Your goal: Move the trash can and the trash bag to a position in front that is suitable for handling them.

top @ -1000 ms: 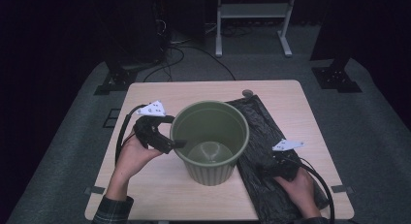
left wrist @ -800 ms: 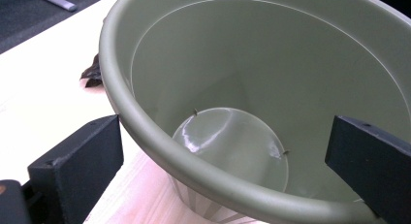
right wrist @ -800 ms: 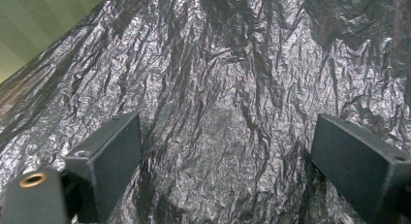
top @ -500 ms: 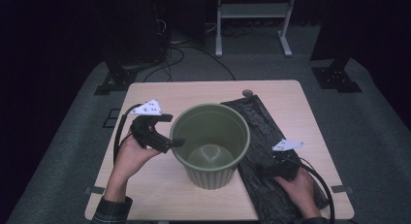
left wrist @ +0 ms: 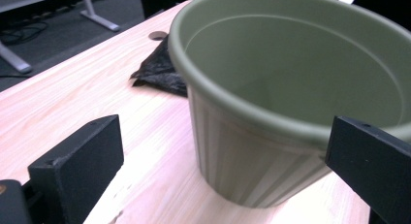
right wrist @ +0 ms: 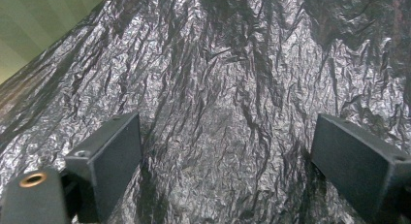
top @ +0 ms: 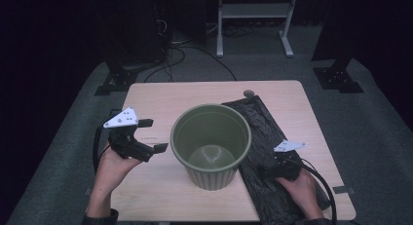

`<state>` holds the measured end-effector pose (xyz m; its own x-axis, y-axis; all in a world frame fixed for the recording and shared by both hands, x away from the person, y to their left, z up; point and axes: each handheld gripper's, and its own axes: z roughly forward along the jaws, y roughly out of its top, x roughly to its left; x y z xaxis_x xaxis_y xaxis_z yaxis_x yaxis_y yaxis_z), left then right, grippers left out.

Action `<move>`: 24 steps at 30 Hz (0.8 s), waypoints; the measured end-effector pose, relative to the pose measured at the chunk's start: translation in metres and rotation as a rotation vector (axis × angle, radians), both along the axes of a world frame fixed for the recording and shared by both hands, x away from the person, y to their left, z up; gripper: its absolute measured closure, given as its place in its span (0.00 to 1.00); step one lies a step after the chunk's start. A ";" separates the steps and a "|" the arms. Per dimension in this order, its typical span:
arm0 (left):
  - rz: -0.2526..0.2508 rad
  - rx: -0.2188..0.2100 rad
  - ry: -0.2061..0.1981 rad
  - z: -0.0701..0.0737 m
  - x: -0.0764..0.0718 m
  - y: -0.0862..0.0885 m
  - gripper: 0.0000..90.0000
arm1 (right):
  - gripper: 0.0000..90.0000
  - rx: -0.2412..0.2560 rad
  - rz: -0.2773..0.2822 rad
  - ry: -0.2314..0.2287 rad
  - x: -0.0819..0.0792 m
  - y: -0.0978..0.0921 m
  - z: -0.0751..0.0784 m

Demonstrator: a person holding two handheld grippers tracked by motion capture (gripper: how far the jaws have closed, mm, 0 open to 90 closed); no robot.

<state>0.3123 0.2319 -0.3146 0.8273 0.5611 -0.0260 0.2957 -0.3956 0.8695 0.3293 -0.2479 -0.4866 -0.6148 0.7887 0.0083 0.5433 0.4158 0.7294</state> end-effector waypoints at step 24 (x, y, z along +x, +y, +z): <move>0.066 0.053 0.020 -0.088 -0.023 -0.006 0.00 | 0.10 -0.001 0.004 0.000 0.000 -0.002 0.000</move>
